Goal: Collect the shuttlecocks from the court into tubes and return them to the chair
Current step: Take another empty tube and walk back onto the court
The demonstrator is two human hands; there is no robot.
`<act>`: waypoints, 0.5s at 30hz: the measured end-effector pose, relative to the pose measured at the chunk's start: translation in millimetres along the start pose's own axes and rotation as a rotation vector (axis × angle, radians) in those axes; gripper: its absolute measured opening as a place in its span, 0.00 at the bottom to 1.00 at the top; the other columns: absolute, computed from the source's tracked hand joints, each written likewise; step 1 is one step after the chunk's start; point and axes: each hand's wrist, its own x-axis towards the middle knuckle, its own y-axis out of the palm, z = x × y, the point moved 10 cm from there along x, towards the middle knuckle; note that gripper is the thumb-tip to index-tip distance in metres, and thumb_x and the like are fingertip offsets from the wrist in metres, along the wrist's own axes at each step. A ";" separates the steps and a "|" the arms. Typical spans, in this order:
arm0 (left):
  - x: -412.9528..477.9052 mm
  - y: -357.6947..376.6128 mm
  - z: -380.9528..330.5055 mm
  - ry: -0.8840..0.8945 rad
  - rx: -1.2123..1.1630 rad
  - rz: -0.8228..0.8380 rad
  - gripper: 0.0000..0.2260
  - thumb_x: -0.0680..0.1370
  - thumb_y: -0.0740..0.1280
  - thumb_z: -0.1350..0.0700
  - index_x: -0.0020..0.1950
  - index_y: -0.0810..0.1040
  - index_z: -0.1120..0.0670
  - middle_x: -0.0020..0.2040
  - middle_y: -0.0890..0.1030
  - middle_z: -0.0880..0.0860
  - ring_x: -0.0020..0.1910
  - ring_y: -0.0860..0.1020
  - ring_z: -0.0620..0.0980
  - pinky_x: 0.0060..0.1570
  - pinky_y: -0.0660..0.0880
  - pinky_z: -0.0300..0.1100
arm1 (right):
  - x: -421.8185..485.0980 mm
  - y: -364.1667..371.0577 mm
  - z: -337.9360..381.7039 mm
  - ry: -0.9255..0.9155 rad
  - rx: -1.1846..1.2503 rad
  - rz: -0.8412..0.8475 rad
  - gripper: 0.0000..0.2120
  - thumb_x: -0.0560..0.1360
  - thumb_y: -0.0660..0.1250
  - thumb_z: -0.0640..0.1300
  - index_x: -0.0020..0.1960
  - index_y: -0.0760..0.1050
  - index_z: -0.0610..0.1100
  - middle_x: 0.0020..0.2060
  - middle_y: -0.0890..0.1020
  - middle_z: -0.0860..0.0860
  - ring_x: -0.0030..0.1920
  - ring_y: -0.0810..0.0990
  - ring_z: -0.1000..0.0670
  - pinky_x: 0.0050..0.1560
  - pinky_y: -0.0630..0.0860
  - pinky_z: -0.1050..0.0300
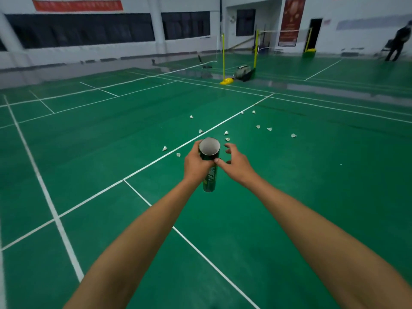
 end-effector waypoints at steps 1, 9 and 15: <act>17.1 -1.8 9.9 -0.027 -0.022 -0.027 0.29 0.62 0.77 0.50 0.63 0.78 0.46 0.51 0.84 0.44 0.50 0.82 0.49 0.51 0.79 0.44 | 20.3 6.2 -3.4 -0.001 0.004 0.008 0.34 0.77 0.70 0.57 0.77 0.60 0.49 0.72 0.73 0.45 0.64 0.78 0.41 0.66 0.74 0.43; 184.6 -26.1 91.8 -0.254 -0.137 -0.253 0.27 0.59 0.81 0.37 0.51 0.77 0.44 0.49 0.84 0.44 0.50 0.83 0.50 0.54 0.82 0.55 | 205.1 84.2 -102.9 0.329 0.031 0.215 0.33 0.83 0.62 0.55 0.80 0.57 0.38 0.78 0.63 0.39 0.77 0.65 0.39 0.76 0.64 0.44; 322.4 -12.9 133.1 -0.315 -0.124 -0.231 0.31 0.53 0.80 0.33 0.49 0.76 0.45 0.52 0.84 0.46 0.52 0.84 0.52 0.53 0.83 0.57 | 318.6 156.5 -146.7 0.493 0.208 0.262 0.32 0.83 0.58 0.59 0.80 0.58 0.42 0.77 0.65 0.40 0.75 0.67 0.38 0.75 0.65 0.40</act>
